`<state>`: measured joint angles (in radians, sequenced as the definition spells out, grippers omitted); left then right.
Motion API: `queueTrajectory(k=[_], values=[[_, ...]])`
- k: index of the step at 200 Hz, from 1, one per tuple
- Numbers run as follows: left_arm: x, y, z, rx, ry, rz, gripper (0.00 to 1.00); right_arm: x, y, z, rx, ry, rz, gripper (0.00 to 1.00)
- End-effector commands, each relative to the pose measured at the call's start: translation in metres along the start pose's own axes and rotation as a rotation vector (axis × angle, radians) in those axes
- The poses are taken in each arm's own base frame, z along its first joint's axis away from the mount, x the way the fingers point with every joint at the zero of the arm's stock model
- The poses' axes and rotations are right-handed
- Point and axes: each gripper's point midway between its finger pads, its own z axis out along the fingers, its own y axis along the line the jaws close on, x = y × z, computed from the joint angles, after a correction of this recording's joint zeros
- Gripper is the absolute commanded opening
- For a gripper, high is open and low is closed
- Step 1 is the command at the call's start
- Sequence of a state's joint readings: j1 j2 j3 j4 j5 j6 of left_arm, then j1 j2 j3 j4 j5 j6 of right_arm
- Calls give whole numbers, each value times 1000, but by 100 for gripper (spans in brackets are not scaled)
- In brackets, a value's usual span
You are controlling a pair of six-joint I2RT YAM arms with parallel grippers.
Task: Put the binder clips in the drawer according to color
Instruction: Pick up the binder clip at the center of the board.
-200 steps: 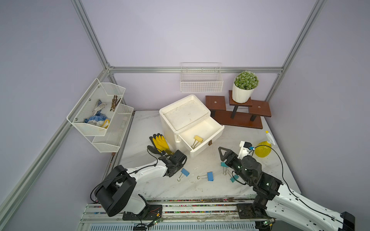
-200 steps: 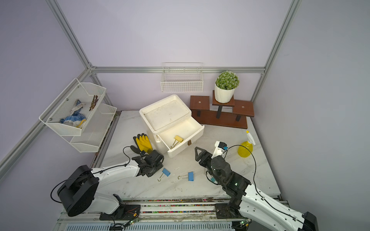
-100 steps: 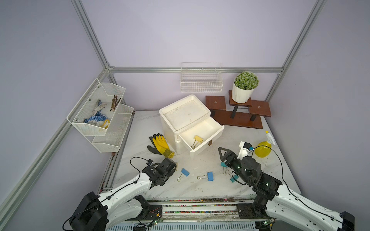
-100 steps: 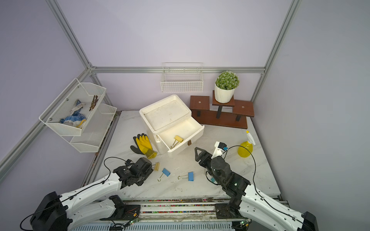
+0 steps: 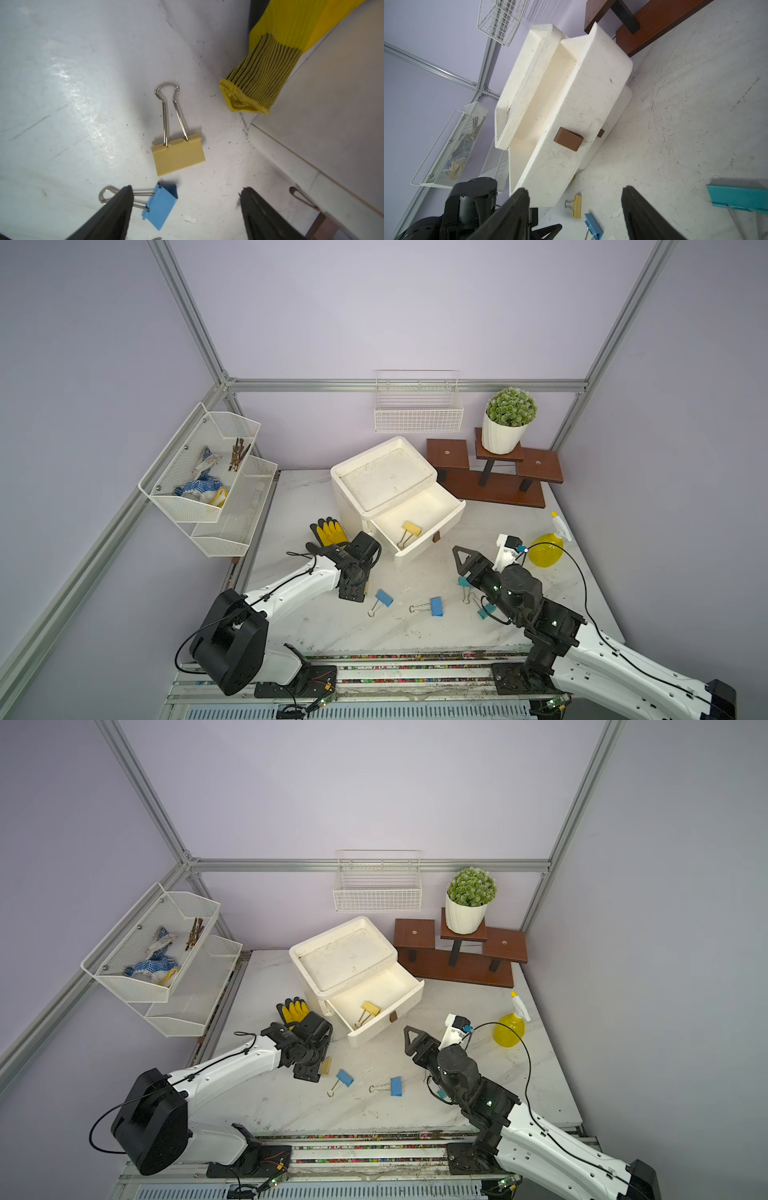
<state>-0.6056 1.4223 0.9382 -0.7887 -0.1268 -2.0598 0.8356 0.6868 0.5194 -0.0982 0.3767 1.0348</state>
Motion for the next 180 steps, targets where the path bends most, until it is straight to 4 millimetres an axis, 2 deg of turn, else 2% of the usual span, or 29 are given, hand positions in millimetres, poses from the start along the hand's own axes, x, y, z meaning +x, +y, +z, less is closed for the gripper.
queueTrajectory(k=[1, 27, 42, 58, 70, 92, 134, 155, 180], values=[[-3, 14, 2, -130, 8, -77, 89, -3, -6, -2, 10, -18, -6, 76], [-1, 25, 8, -200, 47, -123, 89, -4, -7, -4, 11, -25, -5, 76], [5, 30, 20, -200, 85, -154, 89, -3, -7, -3, 13, -23, -7, 76], [9, 24, 38, -130, 126, -171, 89, -2, -6, -2, 10, -17, -9, 76], [10, 19, 43, -109, 137, -179, 90, -3, -4, -2, 7, -16, -11, 76], [6, 15, 41, -124, 112, -170, 93, -4, -6, -3, 13, -20, -19, 76], [9, -7, 40, -63, 123, -125, 96, -2, -6, -2, 14, -13, -21, 76], [8, -11, 33, -63, 111, -119, 96, -1, -6, -1, 13, -11, -20, 76], [10, -7, 42, -112, 125, -110, 94, -2, -6, -2, 12, -12, -19, 76]])
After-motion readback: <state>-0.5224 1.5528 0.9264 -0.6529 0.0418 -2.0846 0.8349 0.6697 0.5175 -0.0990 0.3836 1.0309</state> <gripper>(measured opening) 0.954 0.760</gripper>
